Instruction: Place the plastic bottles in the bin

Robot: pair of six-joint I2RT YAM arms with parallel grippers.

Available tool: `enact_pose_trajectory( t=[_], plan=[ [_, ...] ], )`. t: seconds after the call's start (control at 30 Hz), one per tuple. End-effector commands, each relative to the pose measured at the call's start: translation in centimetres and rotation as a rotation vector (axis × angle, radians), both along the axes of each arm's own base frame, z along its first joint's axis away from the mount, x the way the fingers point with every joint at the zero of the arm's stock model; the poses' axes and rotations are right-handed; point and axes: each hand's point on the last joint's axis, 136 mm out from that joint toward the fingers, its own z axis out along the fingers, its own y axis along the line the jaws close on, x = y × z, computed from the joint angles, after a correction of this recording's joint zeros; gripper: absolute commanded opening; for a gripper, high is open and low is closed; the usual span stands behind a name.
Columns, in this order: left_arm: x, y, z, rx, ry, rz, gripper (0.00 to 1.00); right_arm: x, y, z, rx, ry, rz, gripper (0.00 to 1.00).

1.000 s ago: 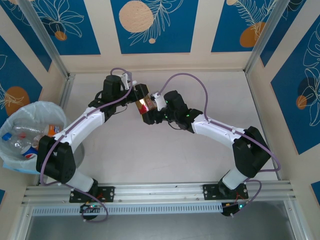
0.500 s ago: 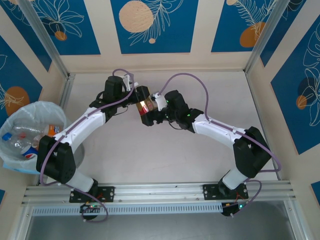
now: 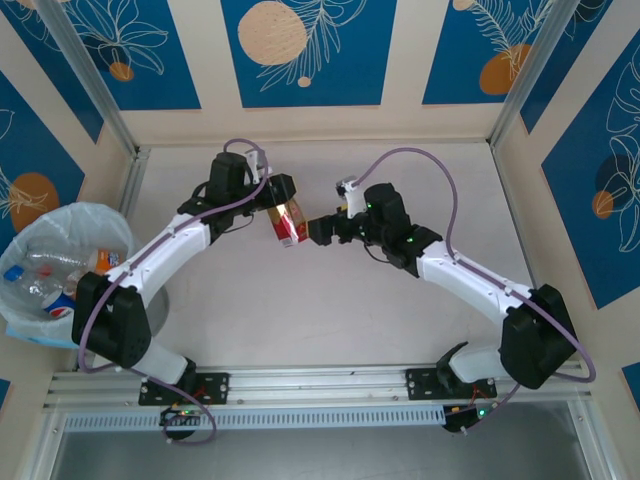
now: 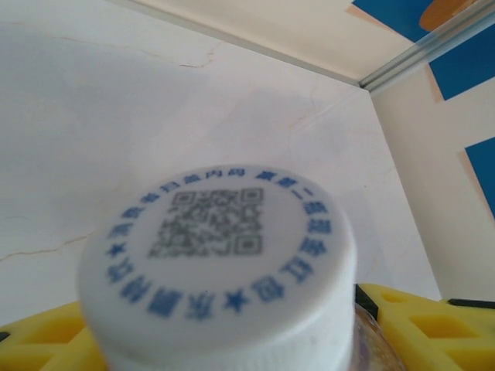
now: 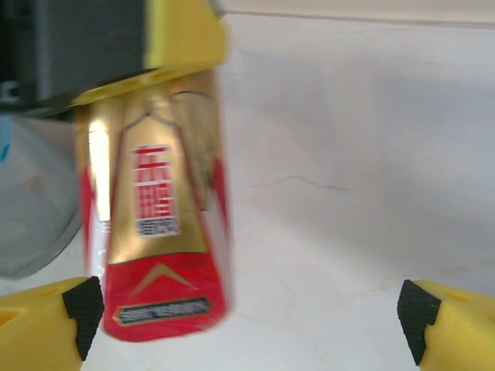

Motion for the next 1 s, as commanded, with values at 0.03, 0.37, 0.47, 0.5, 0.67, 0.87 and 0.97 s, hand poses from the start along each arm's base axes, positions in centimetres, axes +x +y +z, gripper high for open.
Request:
enact_pose_trajectory(
  t=[0.03,0.37,0.47,0.5,0.67,0.87,0.97],
  plan=[
    [-0.7,1.2,2.7,0.056,-0.073,0.032,0.47,2.5,-4.9,0.6,0.063,0.02,-0.269,0.99],
    [-2.3,4.3,3.9,0.17,-0.109,0.103,0.47,3.6,-9.5,-2.0,0.025,0.137,-0.496,0.99],
    [-2.9,5.4,4.4,0.212,-0.12,0.129,0.47,3.8,-9.4,-1.7,0.032,0.131,-0.495,1.0],
    [-3.1,5.7,4.7,0.223,-0.126,0.136,0.47,3.9,-9.3,-1.7,0.03,0.132,-0.495,1.0],
    [-4.5,7.3,7.1,0.277,-0.186,0.15,0.47,4.4,-8.9,-1.8,0.026,0.148,-0.487,1.0],
    [-6.0,10.2,9.9,0.348,-0.273,0.238,0.47,5.1,-8.1,-2.4,0.034,0.171,-0.47,0.99],
    [-6.7,11.9,10.9,0.384,-0.283,0.301,0.47,5.4,-7.6,-2.6,0.036,0.185,-0.458,0.99]
  ],
)
